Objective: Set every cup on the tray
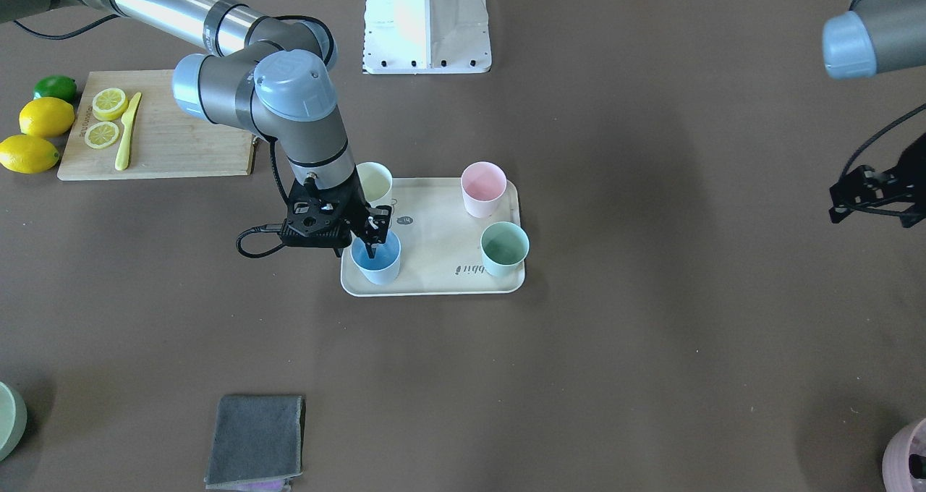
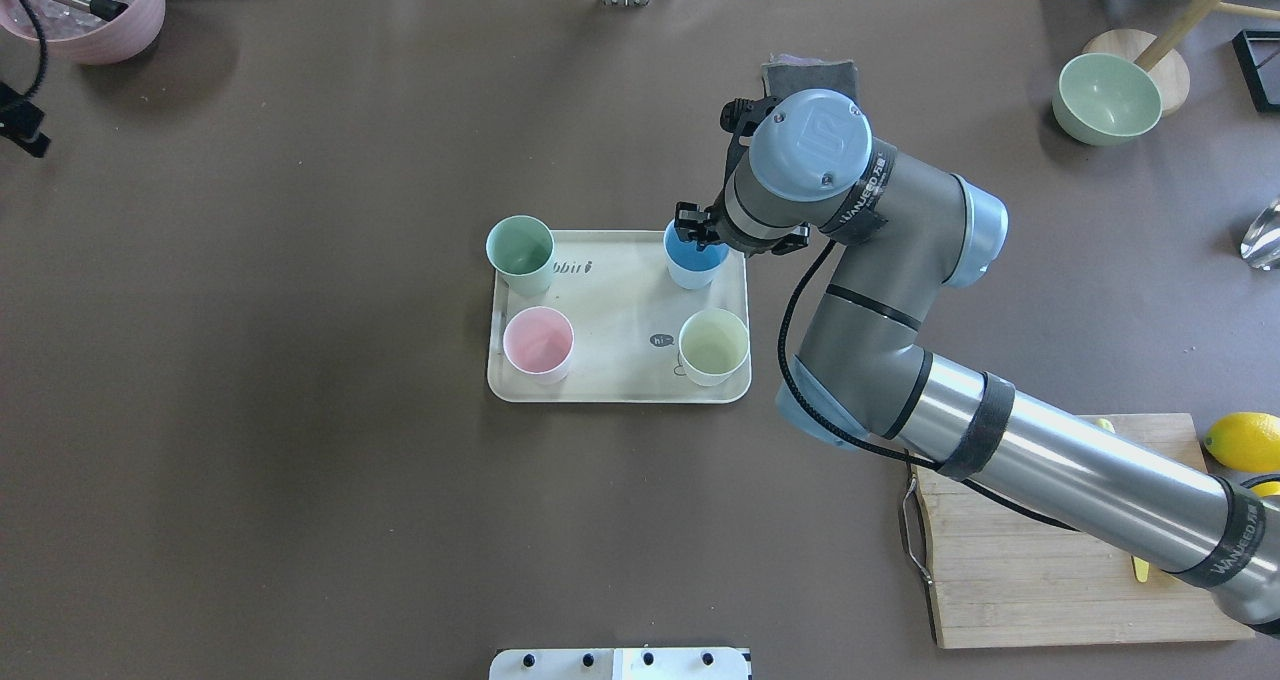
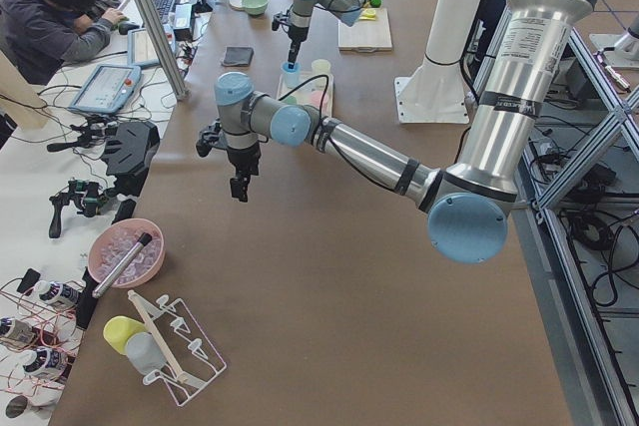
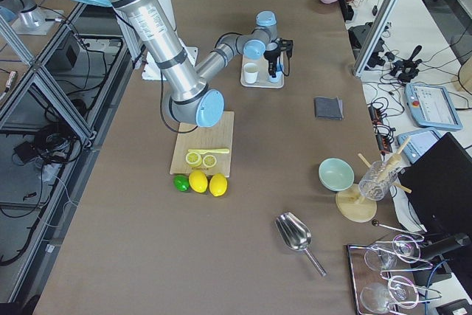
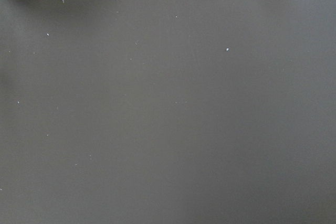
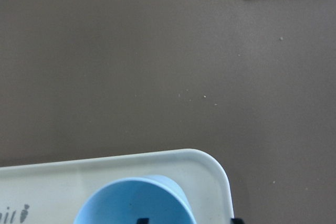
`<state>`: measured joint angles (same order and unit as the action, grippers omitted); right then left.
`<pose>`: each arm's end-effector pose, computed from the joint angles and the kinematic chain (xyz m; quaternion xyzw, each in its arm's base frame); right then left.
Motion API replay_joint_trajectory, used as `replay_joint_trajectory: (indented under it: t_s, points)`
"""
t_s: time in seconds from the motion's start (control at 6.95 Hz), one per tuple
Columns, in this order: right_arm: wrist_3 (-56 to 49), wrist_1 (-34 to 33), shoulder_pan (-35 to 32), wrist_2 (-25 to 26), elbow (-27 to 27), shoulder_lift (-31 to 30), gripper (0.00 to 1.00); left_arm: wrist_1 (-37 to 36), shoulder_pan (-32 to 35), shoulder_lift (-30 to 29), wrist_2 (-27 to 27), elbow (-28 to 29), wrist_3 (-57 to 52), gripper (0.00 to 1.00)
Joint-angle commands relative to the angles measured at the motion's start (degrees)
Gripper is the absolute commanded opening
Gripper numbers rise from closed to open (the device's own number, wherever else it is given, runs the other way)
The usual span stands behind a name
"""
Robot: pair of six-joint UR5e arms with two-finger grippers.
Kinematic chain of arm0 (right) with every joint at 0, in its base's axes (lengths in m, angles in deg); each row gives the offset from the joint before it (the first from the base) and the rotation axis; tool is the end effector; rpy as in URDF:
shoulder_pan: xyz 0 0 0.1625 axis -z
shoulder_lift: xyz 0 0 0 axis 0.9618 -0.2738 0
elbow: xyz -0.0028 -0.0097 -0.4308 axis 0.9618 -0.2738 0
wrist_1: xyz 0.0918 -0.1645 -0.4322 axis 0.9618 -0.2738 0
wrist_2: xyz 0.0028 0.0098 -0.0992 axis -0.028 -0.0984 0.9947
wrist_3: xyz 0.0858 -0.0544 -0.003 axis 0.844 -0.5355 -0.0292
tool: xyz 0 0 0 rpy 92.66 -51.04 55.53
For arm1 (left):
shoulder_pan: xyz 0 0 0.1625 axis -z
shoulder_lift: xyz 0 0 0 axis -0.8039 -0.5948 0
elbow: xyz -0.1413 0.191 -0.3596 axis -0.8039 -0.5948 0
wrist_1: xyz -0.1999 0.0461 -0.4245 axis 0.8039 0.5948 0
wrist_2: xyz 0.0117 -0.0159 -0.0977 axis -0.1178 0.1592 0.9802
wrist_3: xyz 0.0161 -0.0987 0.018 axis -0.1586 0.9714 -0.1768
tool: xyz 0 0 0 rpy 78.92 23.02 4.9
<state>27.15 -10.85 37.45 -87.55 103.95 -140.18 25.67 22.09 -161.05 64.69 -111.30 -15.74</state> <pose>-0.5535 -0.5473 0.2198 0.0864 -0.4161 0.1010 0.8996 0.0916 -0.6414 0.4549 0.0568 0.3447 0.0595 0.9351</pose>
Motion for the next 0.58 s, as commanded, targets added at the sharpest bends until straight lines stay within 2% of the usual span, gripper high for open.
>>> replay_joint_trajectory:
  t_s: [0.0, 0.29, 0.43]
  points:
    - [-2.7, -0.2, -4.1, -5.5, 1.5, -0.8, 1.0, -0.1, 10.7, 1.3, 1.3, 7.8, -14.1, 0.99]
    - [-13.3, -1.3, -10.9, -10.5, 5.3, -6.5, 1.0, 0.6, 16.1, 3.3, 0.9, 15.1, -24.3, 0.99]
    - [-18.8, -4.0, -15.4, -14.4, 5.8, -7.5, 1.0, 0.8, 17.6, 6.5, 1.2, 14.7, -24.5, 0.99]
